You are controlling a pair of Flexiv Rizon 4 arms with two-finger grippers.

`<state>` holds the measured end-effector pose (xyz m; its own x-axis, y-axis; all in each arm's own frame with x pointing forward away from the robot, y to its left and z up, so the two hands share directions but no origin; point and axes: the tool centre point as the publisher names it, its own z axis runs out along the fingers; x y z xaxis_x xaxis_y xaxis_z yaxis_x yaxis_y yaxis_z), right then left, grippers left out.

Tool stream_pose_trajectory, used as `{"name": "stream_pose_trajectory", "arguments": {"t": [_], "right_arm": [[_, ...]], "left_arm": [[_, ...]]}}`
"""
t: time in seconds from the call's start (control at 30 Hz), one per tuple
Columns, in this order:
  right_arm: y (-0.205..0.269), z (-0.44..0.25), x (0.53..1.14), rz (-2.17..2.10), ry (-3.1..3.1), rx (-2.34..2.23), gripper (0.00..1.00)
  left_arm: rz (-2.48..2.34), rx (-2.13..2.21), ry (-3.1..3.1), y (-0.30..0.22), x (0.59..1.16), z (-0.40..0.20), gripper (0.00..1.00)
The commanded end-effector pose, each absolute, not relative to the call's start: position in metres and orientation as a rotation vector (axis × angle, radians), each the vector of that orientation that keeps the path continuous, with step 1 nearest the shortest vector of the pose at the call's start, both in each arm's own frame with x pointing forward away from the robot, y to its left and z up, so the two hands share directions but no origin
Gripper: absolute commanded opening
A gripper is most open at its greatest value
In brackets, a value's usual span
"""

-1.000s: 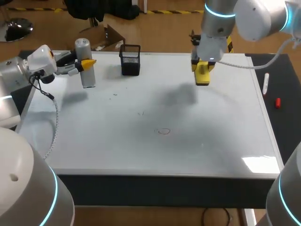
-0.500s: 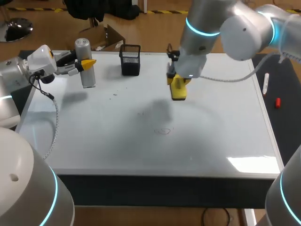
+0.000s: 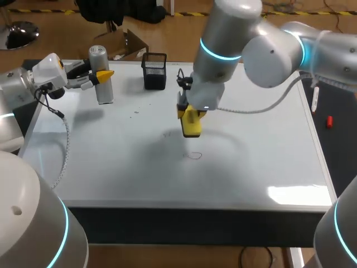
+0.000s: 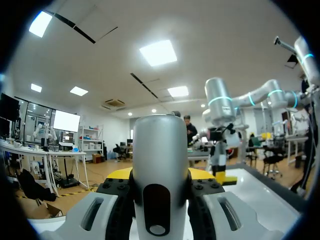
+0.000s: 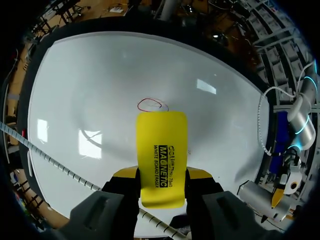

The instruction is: Pick up the inspection probe, press it on each red-marked spot on the whiteboard one by one, put down the probe, pick up the eraser, and wipe off all the red marks.

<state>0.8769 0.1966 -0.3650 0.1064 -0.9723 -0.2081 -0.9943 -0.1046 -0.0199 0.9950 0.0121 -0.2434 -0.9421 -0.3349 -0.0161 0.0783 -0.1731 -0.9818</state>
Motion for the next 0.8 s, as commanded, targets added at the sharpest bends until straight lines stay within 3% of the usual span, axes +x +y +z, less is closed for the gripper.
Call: {"name": "stream_pose_trajectory", "arguments": {"t": [0.03,0.8], "right_arm": [[0.206,-0.369,0.872,0.198,2.001,-2.228,0.00],[0.210,-0.369,0.858,0.190,1.975,-2.291,0.00]], "left_arm": [[-2.196,-0.295,1.817,0.012,0.994,-0.242,0.00],[-2.196,-0.295,1.817,0.012,0.994,-0.242,0.00]]}}
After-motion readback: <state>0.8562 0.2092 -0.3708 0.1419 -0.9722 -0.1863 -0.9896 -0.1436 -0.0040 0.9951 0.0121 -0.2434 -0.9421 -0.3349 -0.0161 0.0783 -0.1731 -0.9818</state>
